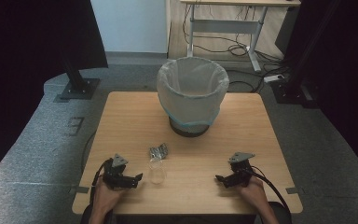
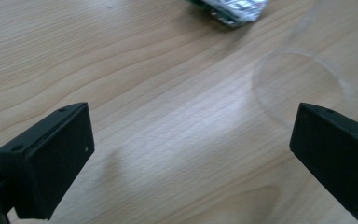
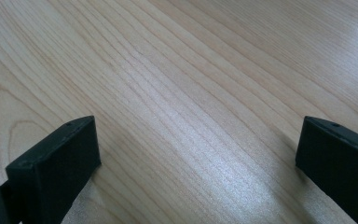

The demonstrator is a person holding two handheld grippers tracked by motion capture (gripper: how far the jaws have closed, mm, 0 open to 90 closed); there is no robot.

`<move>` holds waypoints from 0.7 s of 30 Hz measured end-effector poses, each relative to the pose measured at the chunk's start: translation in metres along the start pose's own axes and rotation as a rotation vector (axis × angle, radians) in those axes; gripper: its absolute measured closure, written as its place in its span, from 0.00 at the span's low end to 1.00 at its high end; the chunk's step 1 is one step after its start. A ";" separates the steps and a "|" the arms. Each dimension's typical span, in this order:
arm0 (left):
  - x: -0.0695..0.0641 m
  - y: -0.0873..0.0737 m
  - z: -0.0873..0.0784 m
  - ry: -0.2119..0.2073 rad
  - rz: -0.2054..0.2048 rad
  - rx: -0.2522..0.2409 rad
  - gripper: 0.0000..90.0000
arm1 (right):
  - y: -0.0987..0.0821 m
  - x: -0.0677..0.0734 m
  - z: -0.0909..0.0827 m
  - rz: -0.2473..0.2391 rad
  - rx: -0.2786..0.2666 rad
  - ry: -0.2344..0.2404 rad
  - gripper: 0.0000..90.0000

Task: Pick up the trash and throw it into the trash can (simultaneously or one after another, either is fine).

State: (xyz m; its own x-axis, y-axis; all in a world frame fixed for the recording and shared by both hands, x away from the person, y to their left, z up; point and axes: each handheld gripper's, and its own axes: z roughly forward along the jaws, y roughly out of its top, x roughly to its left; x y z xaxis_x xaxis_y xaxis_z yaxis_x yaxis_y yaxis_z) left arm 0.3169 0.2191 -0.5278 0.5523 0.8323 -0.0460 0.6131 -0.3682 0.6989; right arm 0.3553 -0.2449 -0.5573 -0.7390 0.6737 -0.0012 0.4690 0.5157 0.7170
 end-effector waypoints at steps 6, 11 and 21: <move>-0.012 0.001 0.002 -0.020 0.022 -0.004 0.00 | 0.000 0.000 0.000 0.000 0.000 -0.001 0.00; -0.021 0.003 0.004 -0.038 0.045 -0.007 0.00 | 0.000 0.000 0.000 0.001 0.000 -0.001 0.00; -0.036 0.011 0.011 -0.074 0.073 -0.022 0.00 | 0.000 0.000 0.000 0.001 0.000 -0.001 0.00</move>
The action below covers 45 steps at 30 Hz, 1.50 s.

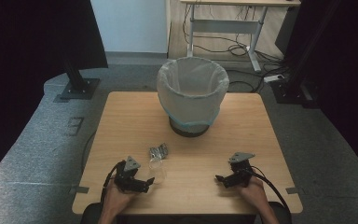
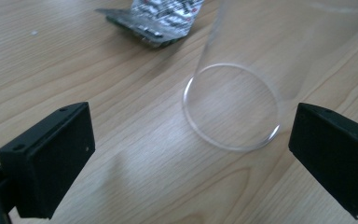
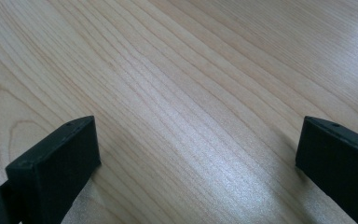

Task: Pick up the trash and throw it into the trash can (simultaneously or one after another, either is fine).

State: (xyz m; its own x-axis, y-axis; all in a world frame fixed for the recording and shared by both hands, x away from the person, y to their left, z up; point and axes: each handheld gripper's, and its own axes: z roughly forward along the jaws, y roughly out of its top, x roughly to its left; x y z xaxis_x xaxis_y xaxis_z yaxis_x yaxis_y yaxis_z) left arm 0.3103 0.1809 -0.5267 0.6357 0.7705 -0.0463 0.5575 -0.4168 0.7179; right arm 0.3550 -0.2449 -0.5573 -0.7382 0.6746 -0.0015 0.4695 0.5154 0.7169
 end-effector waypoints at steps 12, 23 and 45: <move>-0.014 0.011 0.017 -0.032 0.032 -0.002 0.04 | 0.000 0.000 0.000 0.001 -0.002 -0.001 0.00; -0.021 0.015 0.030 -0.059 0.058 0.009 0.15 | 0.000 0.000 0.000 -0.001 -0.002 0.000 0.00; -0.022 0.018 0.032 -0.055 0.062 0.004 0.33 | 0.000 0.000 0.000 -0.001 -0.002 0.000 0.00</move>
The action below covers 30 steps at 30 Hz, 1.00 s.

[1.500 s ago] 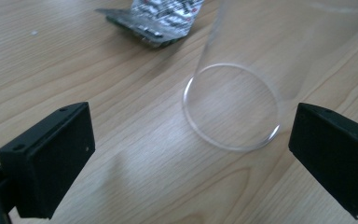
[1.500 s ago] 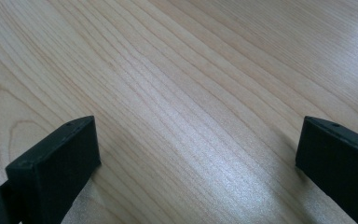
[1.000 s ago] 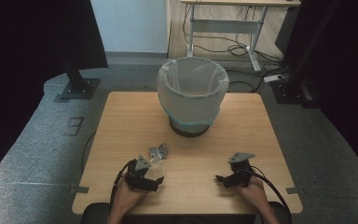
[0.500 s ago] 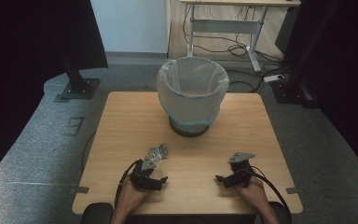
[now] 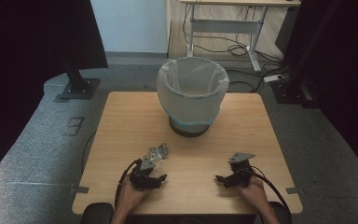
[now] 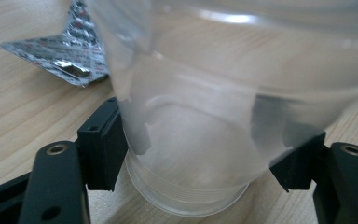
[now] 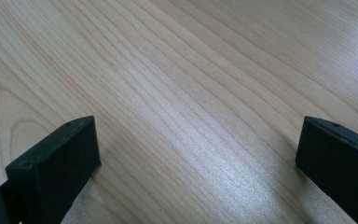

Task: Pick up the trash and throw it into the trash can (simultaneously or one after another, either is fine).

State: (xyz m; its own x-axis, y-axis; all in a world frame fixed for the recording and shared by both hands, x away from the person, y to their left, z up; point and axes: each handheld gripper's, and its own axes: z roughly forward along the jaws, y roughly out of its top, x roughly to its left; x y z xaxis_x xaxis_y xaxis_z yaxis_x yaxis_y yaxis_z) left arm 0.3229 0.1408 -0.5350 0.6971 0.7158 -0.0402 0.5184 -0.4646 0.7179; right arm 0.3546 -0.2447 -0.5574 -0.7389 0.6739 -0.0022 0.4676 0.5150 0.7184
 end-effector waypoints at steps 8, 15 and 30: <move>0.004 0.011 -0.009 0.005 0.009 -0.002 0.33 | 0.000 0.000 0.000 0.000 0.000 0.000 0.00; 0.008 0.019 -0.015 -0.001 0.008 -0.005 0.33 | 0.000 0.000 0.000 0.001 0.001 0.000 0.00; 0.019 0.039 -0.030 0.013 0.015 0.006 0.33 | 0.000 0.000 0.000 0.000 0.000 0.000 0.00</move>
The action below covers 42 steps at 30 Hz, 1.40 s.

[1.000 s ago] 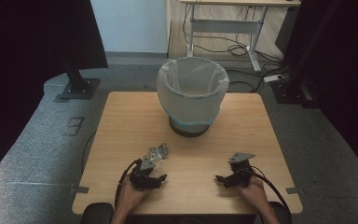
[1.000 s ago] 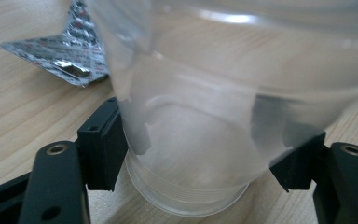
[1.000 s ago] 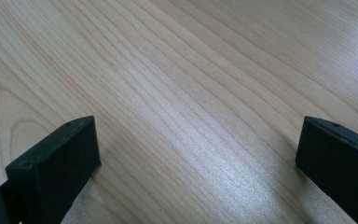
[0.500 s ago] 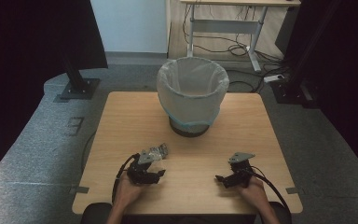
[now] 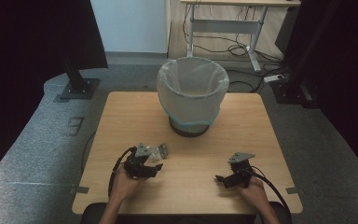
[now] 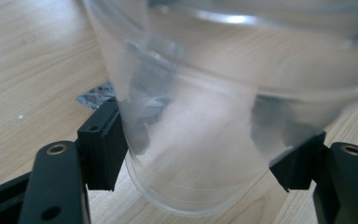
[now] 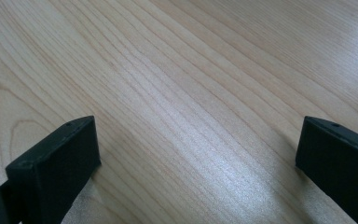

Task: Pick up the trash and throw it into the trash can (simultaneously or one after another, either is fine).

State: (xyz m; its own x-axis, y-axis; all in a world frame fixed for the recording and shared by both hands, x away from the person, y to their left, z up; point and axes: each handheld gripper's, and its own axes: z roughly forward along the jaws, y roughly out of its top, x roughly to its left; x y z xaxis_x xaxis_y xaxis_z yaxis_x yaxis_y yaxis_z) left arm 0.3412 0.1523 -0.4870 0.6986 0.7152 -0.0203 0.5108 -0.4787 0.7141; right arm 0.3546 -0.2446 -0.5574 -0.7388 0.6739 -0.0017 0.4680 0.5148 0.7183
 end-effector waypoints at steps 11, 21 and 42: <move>0.010 0.016 -0.010 0.004 -0.015 -0.003 0.33 | 0.000 0.000 0.000 -0.002 0.001 0.000 0.00; 0.018 0.030 -0.016 -0.002 -0.029 -0.009 0.33 | 0.000 0.000 0.000 -0.002 -0.001 0.000 0.00; 0.033 0.087 -0.040 0.000 0.005 -0.015 0.33 | 0.000 0.000 0.000 -0.004 0.000 0.000 0.00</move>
State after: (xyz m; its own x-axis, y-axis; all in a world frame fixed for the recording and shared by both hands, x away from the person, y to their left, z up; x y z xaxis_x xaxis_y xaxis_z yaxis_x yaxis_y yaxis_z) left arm 0.3883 0.1550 -0.3973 0.7009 0.7131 -0.0167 0.5001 -0.4746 0.7243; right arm 0.3548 -0.2448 -0.5573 -0.7404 0.6721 -0.0047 0.4652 0.5175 0.7182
